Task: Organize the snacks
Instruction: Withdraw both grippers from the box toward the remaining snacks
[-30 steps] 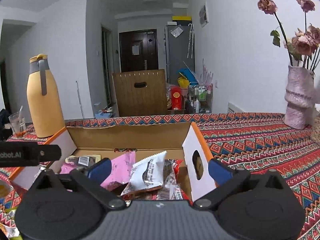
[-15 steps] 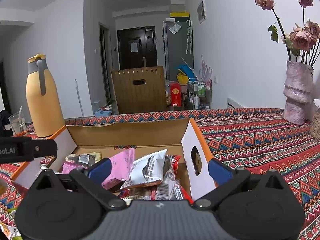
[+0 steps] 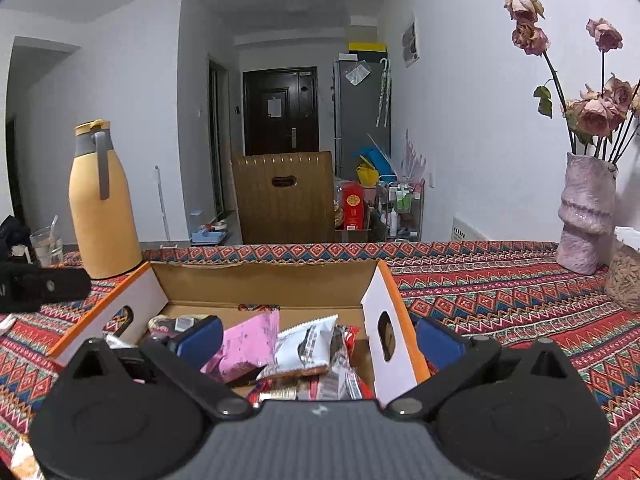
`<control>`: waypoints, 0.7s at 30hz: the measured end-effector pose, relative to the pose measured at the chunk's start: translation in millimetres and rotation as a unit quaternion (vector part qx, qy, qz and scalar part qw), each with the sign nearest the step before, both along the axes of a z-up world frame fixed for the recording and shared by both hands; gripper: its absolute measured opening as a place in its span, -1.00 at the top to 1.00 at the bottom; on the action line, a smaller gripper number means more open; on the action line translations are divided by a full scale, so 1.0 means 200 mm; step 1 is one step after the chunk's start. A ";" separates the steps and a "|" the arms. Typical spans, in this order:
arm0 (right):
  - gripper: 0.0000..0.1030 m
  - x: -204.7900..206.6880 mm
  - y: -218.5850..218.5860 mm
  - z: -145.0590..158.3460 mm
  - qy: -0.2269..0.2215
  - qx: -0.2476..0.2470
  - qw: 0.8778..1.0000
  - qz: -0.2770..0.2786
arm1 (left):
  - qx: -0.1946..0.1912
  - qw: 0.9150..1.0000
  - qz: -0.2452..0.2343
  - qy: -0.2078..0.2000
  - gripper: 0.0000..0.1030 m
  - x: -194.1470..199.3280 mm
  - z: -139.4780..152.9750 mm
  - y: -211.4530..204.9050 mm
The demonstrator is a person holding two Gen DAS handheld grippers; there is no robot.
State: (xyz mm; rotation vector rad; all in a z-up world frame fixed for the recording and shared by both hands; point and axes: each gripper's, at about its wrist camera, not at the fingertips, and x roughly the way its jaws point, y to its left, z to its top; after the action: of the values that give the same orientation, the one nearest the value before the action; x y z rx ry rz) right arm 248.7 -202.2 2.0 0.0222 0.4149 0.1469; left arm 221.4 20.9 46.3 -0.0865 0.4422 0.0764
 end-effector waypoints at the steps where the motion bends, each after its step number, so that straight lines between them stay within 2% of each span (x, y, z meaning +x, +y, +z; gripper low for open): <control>1: -1.00 -0.02 0.00 0.00 0.001 -0.002 1.000 0.001 | 0.001 1.000 0.000 0.001 -1.00 -0.02 0.00 0.01; 16: -1.00 -0.38 -0.13 -0.11 0.036 -0.037 0.998 0.020 | 0.036 0.998 -0.009 0.048 -1.00 -0.33 -0.18 0.13; 21: -1.00 -0.49 -0.17 -0.17 0.046 -0.049 0.998 0.019 | 0.030 0.998 -0.011 0.062 -1.00 -0.43 -0.26 0.17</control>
State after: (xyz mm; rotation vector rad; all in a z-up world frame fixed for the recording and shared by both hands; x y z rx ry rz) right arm 150.7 -236.5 -31.5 -0.0760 0.5146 0.1632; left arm 136.0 54.1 -5.7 -0.0175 0.5640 0.0747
